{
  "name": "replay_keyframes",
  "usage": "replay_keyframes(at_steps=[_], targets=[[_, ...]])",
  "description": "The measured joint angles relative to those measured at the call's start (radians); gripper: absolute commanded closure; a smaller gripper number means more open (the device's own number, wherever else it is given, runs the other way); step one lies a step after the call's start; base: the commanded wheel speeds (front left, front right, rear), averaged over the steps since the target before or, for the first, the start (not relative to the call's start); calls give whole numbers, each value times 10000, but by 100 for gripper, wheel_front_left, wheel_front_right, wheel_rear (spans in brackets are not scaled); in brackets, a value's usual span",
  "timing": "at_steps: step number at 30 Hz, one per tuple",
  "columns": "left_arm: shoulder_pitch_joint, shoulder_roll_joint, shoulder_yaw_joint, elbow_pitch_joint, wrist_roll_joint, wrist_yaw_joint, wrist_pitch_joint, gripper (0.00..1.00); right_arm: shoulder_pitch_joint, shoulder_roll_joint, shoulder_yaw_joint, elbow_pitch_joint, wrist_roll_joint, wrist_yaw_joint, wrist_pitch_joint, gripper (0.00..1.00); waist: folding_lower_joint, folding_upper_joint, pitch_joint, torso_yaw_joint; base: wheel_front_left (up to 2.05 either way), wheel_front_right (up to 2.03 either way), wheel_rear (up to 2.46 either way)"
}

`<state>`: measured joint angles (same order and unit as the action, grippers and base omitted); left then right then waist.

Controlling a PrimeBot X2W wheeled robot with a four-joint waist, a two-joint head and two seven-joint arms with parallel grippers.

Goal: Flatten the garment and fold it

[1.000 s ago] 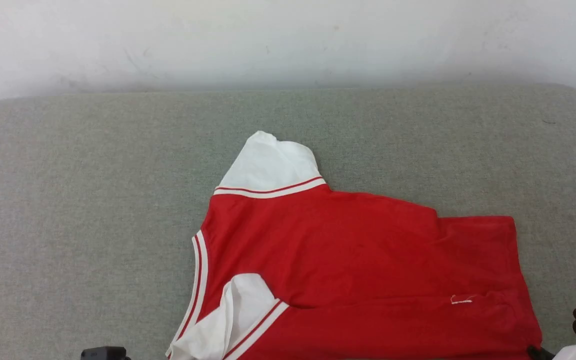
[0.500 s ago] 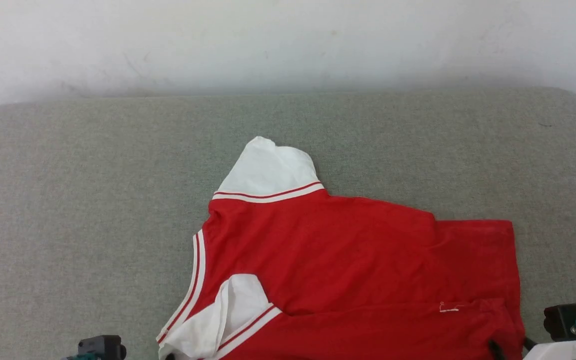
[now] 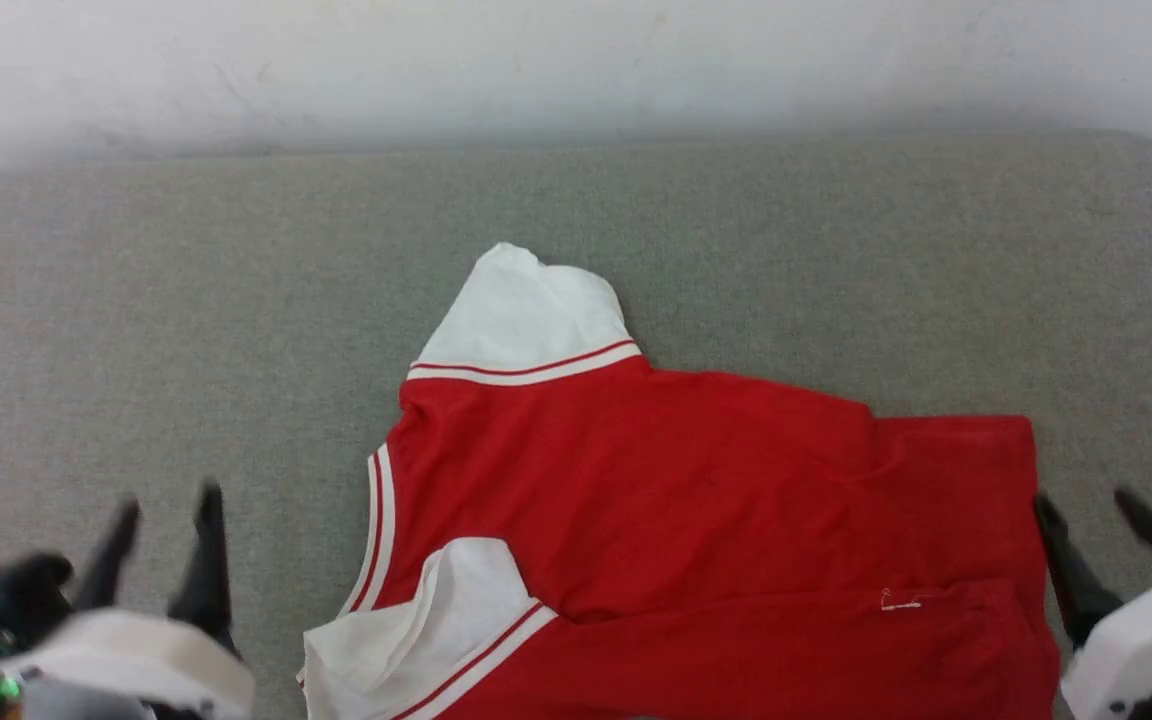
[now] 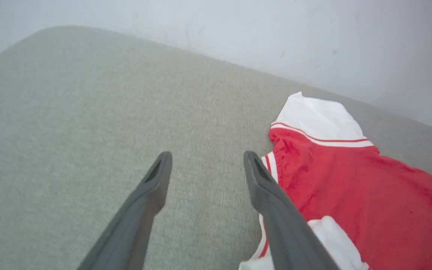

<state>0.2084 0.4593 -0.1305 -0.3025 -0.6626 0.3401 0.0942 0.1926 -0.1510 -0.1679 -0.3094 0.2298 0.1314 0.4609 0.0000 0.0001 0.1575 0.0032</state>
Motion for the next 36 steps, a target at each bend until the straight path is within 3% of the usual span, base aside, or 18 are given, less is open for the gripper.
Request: replay_keyframes(at_steps=[6, 12, 17, 20, 27, 36], targets=[[-3103, 913, -117, -280, 1795, -81, -591, 0, -1131, 458, 571, -821, -859, 0, -1083, 0, 1, 0, 755, -136, 0, 0, 0], [-7183, 1379, -1916, 1402, 2803, -1839, 621, 0, -1788, 644, 974, -894, -1323, 0, -1682, 0, 3, 0, 1664, -299, 0, 0, 0], [-9600, 1241, -3473, 3269, 2966, -3800, 2282, 0, -2113, 752, 1229, -619, -1423, 0, -1942, 0, 4, 0, 2342, -477, 0, 0, 0], [-10348, 1147, -4086, 4272, 2855, -4368, 3279, 0, -2205, 819, 1440, -441, -1423, 0, -2011, 0, 3, -1, 2689, -639, 0, 0, 0], [-11307, 1218, -4938, 5553, 2148, -4627, 4253, 0, -2469, 888, 1712, -157, -1419, 0, -2140, 0, 1, -1, 3290, -1195, 0, 0, 0], [-11899, 1818, -5758, 6109, 1356, -4638, 4844, 0, -2527, 920, 1661, -13, -1417, 0, -2251, 0, -1, 0, 3851, -1868, 0, 0, 0]])
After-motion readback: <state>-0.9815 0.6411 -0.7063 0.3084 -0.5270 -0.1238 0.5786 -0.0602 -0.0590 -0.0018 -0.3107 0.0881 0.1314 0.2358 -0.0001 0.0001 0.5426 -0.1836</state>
